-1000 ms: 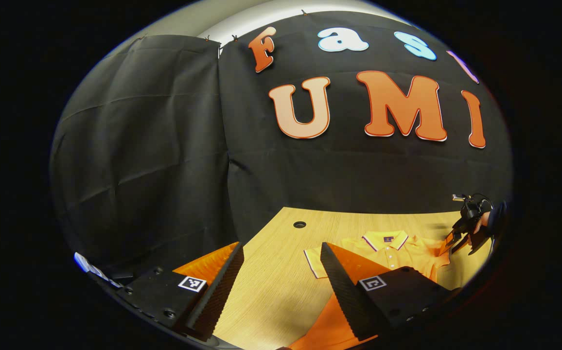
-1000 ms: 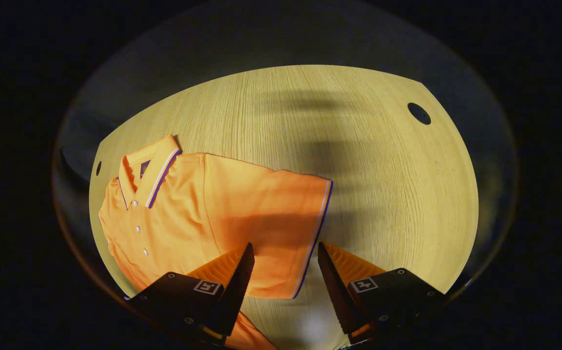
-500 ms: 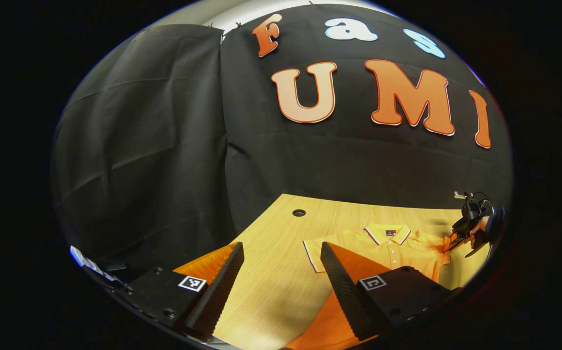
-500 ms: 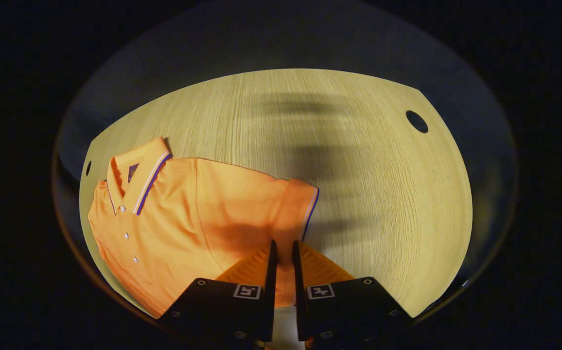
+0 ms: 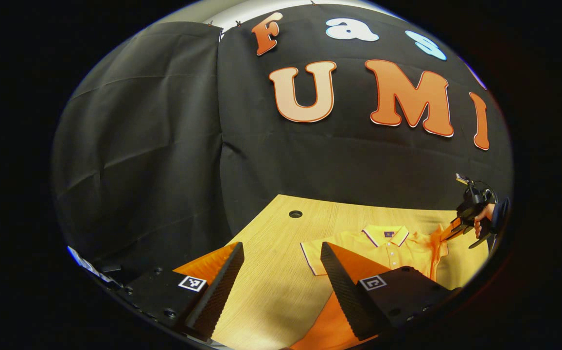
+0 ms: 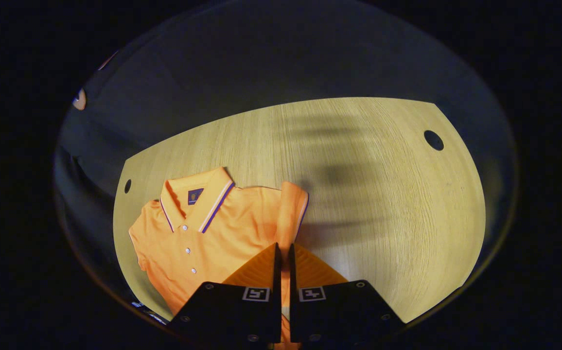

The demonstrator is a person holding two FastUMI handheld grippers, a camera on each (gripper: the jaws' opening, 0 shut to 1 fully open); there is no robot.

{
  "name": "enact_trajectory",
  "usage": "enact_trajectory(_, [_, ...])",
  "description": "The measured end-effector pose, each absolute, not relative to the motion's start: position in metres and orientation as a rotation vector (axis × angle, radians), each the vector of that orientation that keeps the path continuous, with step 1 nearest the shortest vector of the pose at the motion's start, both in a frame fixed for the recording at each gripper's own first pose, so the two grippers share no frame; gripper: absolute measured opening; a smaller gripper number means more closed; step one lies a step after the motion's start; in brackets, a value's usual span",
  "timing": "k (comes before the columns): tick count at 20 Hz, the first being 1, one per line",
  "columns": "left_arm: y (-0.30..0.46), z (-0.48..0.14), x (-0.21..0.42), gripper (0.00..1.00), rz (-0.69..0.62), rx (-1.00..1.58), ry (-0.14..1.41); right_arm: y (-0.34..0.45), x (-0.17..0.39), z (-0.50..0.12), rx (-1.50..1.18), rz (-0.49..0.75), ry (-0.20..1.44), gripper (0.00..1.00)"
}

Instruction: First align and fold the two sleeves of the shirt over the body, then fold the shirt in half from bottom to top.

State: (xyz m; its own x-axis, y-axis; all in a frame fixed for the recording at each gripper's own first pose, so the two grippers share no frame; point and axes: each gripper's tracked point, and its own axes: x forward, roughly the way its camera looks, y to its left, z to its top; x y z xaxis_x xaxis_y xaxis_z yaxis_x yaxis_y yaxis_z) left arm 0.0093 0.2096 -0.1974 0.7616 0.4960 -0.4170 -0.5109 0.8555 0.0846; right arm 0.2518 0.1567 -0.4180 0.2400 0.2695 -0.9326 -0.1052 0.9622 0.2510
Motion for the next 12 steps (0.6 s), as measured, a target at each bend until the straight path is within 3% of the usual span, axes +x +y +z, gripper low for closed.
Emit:
enact_trajectory(5, [0.221, -0.210, 0.006, 0.98, 0.537, -0.068, 0.466, 0.204, 0.239, -0.399, 0.170, 0.354, 1.301, 0.07])
enact_trajectory(6, [0.224, -0.213, 0.006, 0.98, 0.532, -0.075, 0.470, 0.212, 0.232, -0.398, 0.180, 0.378, 1.316, 0.10])
enact_trajectory(7, [0.227, -0.215, 0.006, 0.98, 0.527, -0.082, 0.473, 0.220, 0.230, -0.395, 0.189, 0.395, 1.314, 0.20])
enact_trajectory(12, [0.243, -0.237, 0.026, 0.98, 0.473, -0.118, 0.510, 0.240, 0.223, -0.376, 0.234, 0.430, 1.286, 0.32])
